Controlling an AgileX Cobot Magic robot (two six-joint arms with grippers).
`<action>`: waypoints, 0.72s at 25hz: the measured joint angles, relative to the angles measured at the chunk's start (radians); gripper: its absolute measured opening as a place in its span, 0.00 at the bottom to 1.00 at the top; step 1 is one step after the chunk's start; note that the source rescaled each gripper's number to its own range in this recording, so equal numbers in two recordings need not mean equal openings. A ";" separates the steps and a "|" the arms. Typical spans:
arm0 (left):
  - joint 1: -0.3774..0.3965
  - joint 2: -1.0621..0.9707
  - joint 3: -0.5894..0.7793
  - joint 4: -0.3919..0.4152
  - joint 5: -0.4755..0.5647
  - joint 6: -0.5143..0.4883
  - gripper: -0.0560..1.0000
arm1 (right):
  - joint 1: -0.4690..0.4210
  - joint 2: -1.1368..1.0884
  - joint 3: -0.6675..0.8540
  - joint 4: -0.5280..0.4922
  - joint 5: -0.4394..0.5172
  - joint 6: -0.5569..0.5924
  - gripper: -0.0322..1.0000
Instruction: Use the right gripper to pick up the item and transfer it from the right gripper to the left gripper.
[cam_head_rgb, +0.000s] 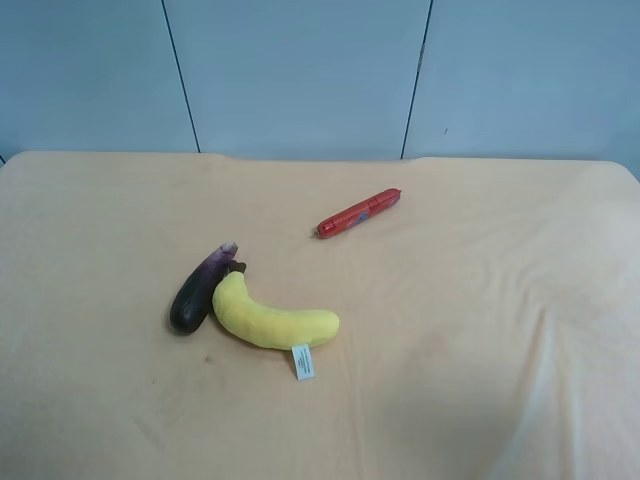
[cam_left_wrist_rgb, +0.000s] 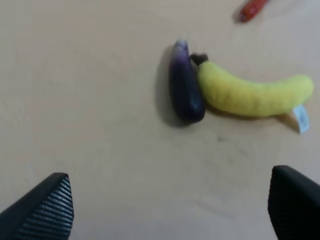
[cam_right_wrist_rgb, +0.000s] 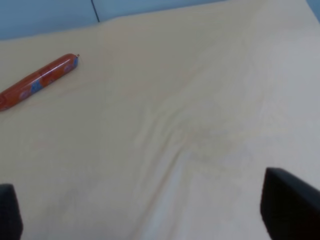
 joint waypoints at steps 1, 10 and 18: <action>0.000 -0.004 0.008 0.000 0.000 0.005 0.71 | 0.000 0.000 0.000 0.000 0.000 0.000 0.87; 0.008 -0.006 0.008 0.000 -0.003 0.012 0.71 | 0.000 0.000 0.000 0.000 0.000 0.000 0.87; 0.192 -0.074 0.009 -0.033 -0.007 0.065 0.71 | 0.000 0.000 0.000 0.000 0.000 0.000 0.87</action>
